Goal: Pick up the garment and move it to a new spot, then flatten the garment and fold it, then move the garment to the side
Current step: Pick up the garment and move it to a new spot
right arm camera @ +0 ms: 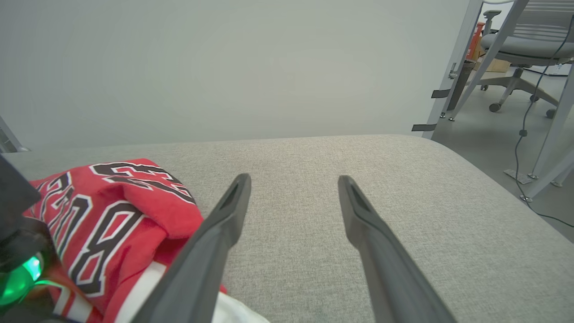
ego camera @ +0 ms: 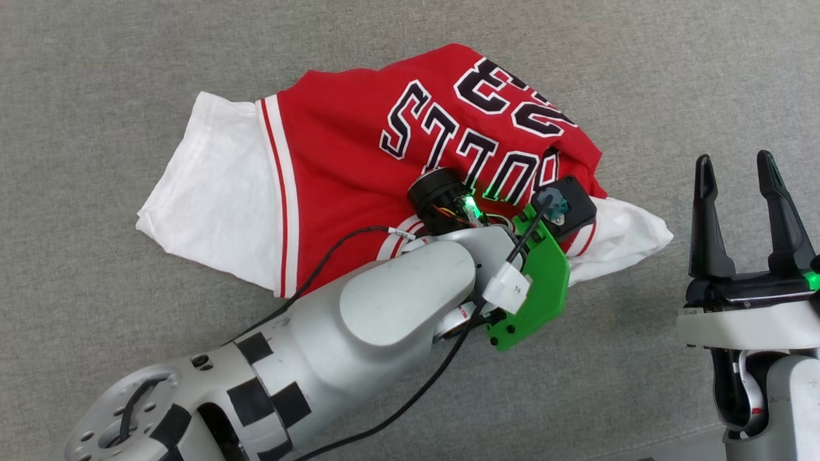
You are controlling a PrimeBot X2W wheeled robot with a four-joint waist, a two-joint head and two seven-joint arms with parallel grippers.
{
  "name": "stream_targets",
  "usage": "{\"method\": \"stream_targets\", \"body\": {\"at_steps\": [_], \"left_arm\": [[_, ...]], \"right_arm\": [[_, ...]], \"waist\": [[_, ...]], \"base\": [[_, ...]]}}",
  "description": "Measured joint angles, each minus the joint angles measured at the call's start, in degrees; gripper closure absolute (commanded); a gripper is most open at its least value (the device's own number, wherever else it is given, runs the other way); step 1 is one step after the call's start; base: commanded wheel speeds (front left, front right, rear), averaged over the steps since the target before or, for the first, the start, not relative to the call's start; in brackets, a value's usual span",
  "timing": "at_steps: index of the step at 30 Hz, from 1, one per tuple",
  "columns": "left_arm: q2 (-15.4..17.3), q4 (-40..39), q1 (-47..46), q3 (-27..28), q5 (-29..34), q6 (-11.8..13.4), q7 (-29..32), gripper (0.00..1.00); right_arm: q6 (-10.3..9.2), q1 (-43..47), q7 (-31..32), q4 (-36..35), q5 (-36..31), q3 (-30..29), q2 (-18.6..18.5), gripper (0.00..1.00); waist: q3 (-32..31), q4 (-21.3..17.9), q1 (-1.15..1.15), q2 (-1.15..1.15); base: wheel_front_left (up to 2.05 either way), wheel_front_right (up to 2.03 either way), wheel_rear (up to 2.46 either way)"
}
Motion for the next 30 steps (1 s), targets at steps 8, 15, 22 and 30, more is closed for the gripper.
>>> {"method": "stream_targets", "body": {"at_steps": [8,15,22,30], "left_arm": [[-1.35,4.17,-0.14,-0.49,1.09,0.0,-16.91,0.0],[-1.02,5.53,-0.08,3.43,4.25,4.65,-32.09,0.0],[6.94,-0.73,5.98,12.98,6.14,15.81,-36.21,0.0],[15.79,-15.73,23.14,30.26,14.7,26.27,-36.22,0.0]], "right_arm": [[0.0,0.86,0.0,0.6,-0.59,-0.09,0.02,0.0],[0.0,4.56,0.0,0.94,-1.13,0.01,-0.33,0.0],[0.0,7.83,0.0,1.49,-1.15,0.3,-0.68,0.0],[0.0,10.71,0.0,2.05,-1.05,-0.27,-0.67,0.0]], "waist": [[-2.7,0.7,0.0,0.0],[-8.53,3.07,-0.01,0.0],[-15.0,6.45,-0.01,0.0],[-20.69,10.66,-0.01,0.0]], "base": [[0.0,0.0,0.0],[0.0,0.0,0.0],[0.0,0.0,0.0],[0.0,0.0,0.0]]}}
